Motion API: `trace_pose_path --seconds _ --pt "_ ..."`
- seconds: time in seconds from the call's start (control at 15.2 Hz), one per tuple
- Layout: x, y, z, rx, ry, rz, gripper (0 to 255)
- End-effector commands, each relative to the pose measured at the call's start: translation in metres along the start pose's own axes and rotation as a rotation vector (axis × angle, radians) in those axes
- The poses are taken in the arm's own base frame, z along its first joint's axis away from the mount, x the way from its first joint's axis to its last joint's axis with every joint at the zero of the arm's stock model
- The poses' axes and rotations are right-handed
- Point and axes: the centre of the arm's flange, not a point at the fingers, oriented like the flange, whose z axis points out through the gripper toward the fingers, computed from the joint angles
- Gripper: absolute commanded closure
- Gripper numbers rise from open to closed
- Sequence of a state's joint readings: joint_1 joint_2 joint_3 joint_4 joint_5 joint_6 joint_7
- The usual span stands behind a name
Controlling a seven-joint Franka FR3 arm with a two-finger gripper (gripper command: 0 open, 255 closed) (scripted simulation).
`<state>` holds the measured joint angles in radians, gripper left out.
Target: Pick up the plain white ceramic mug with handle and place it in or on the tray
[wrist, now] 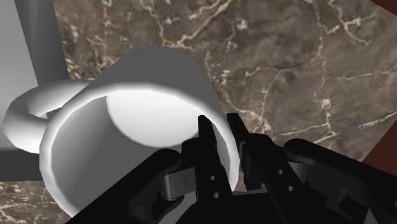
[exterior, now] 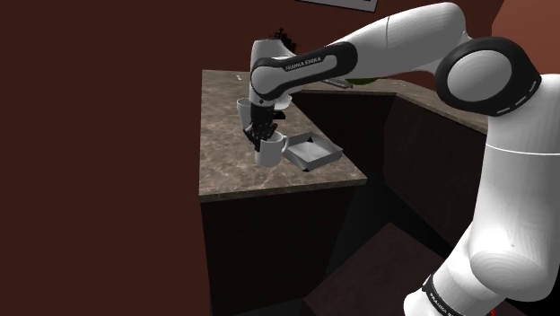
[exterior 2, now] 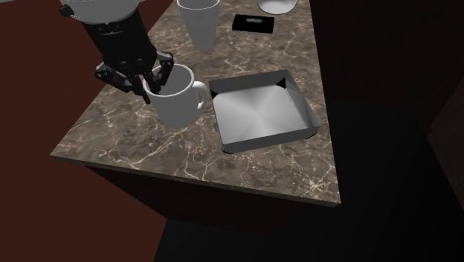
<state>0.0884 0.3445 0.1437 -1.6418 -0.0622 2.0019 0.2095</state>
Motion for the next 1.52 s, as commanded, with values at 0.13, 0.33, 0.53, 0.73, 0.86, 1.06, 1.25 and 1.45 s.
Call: trace_pose_path --seconds 0.13,0.33,0.53,0.73,0.86,1.06,1.25,1.45 --pt "0.0 0.0 -0.02 0.0 0.0 0.0 255" --pt "0.0 0.0 -0.036 0.0 0.0 0.0 255" --pt "0.001 0.001 -0.051 0.0 0.0 0.0 255" --pt "0.001 0.001 -0.067 0.0 0.0 0.0 255" --pt "0.001 0.001 -0.078 0.0 0.0 0.0 255" --pt "0.002 0.001 -0.094 0.0 0.0 0.0 255" --pt "0.002 0.001 -0.109 0.0 0.0 0.0 255" --pt "-0.008 0.039 -0.114 0.0 0.0 0.0 255"
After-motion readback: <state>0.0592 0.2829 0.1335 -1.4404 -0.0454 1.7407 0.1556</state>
